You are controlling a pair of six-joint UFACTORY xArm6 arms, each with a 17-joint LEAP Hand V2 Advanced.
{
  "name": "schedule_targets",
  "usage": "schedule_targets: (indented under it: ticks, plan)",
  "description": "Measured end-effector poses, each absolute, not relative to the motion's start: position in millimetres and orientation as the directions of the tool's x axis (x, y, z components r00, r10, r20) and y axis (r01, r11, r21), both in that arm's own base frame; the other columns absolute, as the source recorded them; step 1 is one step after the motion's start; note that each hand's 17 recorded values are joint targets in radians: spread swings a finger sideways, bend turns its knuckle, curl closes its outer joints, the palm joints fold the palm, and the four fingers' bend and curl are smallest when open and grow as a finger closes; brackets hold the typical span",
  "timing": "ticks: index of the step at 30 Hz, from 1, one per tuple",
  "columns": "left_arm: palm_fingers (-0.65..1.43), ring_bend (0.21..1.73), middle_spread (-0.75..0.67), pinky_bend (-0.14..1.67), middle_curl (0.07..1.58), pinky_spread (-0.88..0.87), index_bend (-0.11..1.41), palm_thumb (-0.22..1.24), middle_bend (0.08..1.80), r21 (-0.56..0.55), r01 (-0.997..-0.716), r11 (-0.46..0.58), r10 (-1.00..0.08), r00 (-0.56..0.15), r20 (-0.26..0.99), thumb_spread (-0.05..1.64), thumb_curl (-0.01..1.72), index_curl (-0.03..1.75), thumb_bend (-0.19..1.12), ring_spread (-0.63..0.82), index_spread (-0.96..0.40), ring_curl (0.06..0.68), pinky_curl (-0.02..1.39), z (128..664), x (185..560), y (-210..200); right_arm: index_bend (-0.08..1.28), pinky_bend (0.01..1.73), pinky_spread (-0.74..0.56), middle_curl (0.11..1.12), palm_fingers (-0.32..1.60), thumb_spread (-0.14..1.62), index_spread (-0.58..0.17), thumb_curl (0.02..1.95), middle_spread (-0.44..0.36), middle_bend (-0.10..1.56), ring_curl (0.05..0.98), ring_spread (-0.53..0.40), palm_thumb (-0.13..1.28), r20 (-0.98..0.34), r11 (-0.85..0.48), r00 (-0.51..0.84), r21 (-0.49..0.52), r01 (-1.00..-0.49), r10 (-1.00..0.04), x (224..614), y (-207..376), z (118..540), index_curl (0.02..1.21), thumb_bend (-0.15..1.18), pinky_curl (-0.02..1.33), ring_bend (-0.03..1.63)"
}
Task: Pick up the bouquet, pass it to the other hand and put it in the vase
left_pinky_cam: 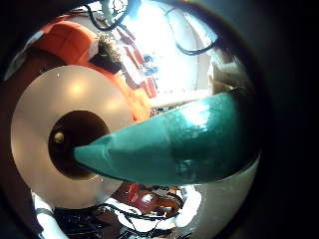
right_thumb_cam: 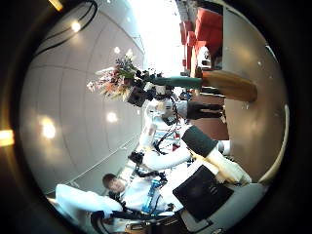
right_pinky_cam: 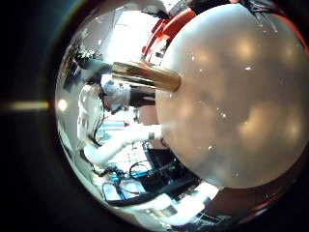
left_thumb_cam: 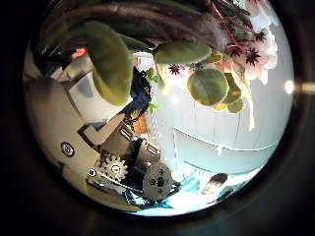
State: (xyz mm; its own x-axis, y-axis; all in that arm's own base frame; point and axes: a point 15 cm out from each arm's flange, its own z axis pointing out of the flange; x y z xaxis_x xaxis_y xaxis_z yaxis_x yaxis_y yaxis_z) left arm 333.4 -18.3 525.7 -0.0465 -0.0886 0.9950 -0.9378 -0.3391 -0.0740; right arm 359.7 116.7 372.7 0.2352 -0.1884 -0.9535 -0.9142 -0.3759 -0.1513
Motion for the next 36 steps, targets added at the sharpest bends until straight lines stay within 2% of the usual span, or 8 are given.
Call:
schedule_targets:
  ticks: [2,4,5,7,11,17,22,36]
  plan:
    - [0.50,1.22,-0.36,0.62,0.68,-0.61,0.85,0.62,1.23,-0.076,-0.939,-0.336,-0.085,-0.051,0.995,1.03,0.71,1.01,-0.06,-0.38,-0.59,0.473,0.93,522.6,335.2,-17.7,0.18,0.58,0.49,0.35,0.16,1.00,-0.258,0.50,0.098,0.22,0.221,0.218,0.73,-0.954,-0.376,0.235,-0.151,-0.914,-0.188,359.3,116.8,372.8,0.29,-0.03,0.25,0.46]
    - [0.00,1.14,-0.26,0.46,0.66,-0.43,0.79,0.55,1.05,-0.086,-0.939,-0.334,-0.088,-0.060,0.994,1.01,0.68,0.99,-0.06,-0.24,-0.51,0.474,0.92,520.3,335.5,-17.4,0.18,0.57,0.49,0.35,0.17,1.00,-0.259,0.50,0.096,0.22,0.219,0.217,0.73,-0.953,-0.375,0.236,-0.153,-0.914,-0.188,359.4,116.4,372.8,0.30,-0.02,0.25,0.45]
    - [-0.19,1.10,-0.15,0.43,0.61,-0.31,0.67,0.50,0.91,-0.093,-0.939,-0.332,-0.090,-0.066,0.994,1.00,0.65,0.95,-0.07,-0.11,-0.42,0.446,0.90,519.8,335.4,-17.3,0.18,0.57,0.49,0.35,0.17,1.00,-0.259,0.50,0.096,0.22,0.218,0.217,0.73,-0.953,-0.376,0.237,-0.154,-0.914,-0.187,359.1,116.3,373.0,0.30,-0.02,0.25,0.45]
    - [-0.37,1.00,0.11,0.40,0.48,-0.08,0.38,0.41,0.64,-0.105,-0.940,-0.326,-0.105,-0.074,0.992,0.98,0.61,0.84,-0.08,0.11,-0.22,0.358,0.83,516.8,334.8,-17.0,0.18,0.55,0.50,0.35,0.18,1.00,-0.252,0.50,0.095,0.21,0.217,0.217,0.73,-0.953,-0.373,0.237,-0.154,-0.915,-0.187,359.4,115.2,373.0,0.30,-0.02,0.24,0.44]
    - [-0.31,0.81,0.38,0.31,0.34,0.28,0.13,0.30,0.39,-0.112,-0.944,-0.311,-0.141,-0.070,0.988,0.94,0.53,0.68,-0.06,0.38,0.04,0.264,0.70,508.3,334.5,-14.4,0.18,0.54,0.50,0.35,0.19,1.00,-0.251,0.51,0.092,0.21,0.216,0.214,0.74,-0.954,-0.372,0.235,-0.153,-0.916,-0.187,359.7,114.6,372.6,0.31,-0.02,0.24,0.43]
    - [-0.21,0.64,0.55,0.20,0.27,0.52,0.09,0.22,0.22,-0.093,-0.956,-0.279,-0.168,-0.046,0.985,0.90,0.45,0.50,-0.05,0.57,0.20,0.193,0.55,501.6,329.2,-13.3,0.18,0.51,0.50,0.35,0.22,1.00,-0.254,0.51,0.090,0.20,0.213,0.211,0.74,-0.954,-0.372,0.233,-0.150,-0.916,-0.189,359.3,113.8,371.5,0.32,-0.02,0.23,0.40]
    - [-0.16,0.57,0.59,0.18,0.25,0.58,0.12,0.21,0.17,-0.096,-0.953,-0.286,-0.170,-0.048,0.984,0.88,0.41,0.40,-0.04,0.64,0.25,0.169,0.48,499.5,324.7,-8.4,0.18,0.50,0.50,0.35,0.23,1.00,-0.255,0.51,0.083,0.20,0.212,0.212,0.74,-0.954,-0.373,0.232,-0.149,-0.916,-0.190,359.1,113.8,371.2,0.32,-0.02,0.23,0.39]
    - [-0.09,0.50,0.62,0.19,0.20,0.59,0.16,0.21,0.16,-0.181,-0.951,-0.251,-0.216,-0.127,0.968,0.87,0.36,0.31,-0.04,0.68,0.29,0.165,0.36,525.6,254.7,-28.6,0.17,0.47,0.50,0.35,0.26,1.00,-0.259,0.52,0.082,0.20,0.210,0.212,0.75,-0.961,-0.372,0.209,-0.130,-0.919,-0.181,361.9,112.8,362.3,0.33,-0.02,0.23,0.36]
